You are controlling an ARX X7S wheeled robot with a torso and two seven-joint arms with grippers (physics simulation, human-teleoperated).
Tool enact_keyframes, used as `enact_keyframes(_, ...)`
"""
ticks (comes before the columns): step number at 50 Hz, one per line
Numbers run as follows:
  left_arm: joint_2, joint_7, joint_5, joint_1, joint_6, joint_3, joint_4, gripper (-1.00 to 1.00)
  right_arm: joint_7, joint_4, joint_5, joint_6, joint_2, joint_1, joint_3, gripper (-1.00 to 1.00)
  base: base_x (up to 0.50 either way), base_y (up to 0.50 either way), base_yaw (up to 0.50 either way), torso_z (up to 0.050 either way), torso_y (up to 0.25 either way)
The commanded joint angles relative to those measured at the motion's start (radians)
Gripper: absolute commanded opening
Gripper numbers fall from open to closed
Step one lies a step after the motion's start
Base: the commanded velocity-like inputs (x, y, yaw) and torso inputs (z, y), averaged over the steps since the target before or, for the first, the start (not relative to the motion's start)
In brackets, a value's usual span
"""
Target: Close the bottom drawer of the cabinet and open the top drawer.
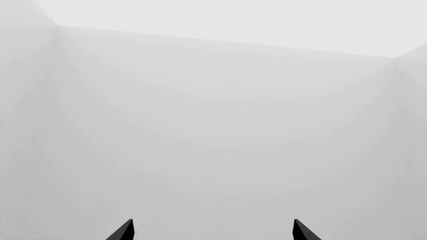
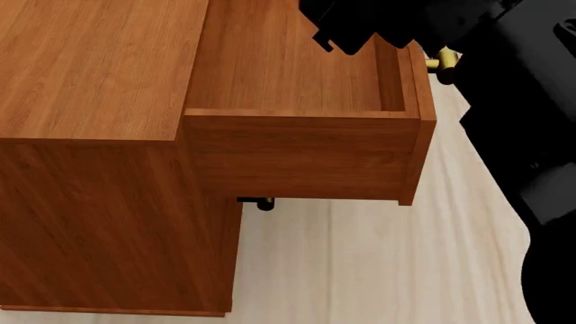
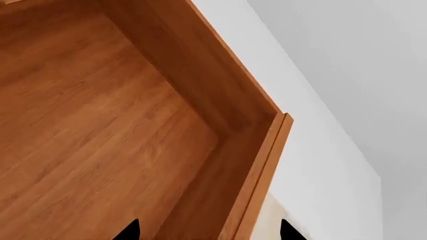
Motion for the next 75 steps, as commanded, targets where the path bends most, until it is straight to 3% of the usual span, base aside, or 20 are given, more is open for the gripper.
enact_keyframes(1, -0.004, 0.001, -0.001, 0.006, 0.006, -0.002, -0.003, 1.00, -0.047, 0.106, -0.030, -0.036, -0.039, -0.023, -0.029, 1.00, 0.00, 0.00, 0.00, 0.000, 0.000)
enact_keyframes(46, -0.012, -0.003, -0.008, 0.007, 0.017, 0.000, -0.007, 1.00, -0.110, 0.262, -0.109, 0.020, -0.014, -0.037, -0.123, 1.00, 0.00, 0.00, 0.00, 0.000, 0.000)
enact_keyframes(75, -0.013, -0.014, -0.022, -0.012, 0.007, 0.007, -0.003, 1.00, -0.015, -0.030, -0.060, 0.229, 0.163, 0.028, -0.097, 1.00, 0.00, 0.00, 0.00, 0.000, 0.001)
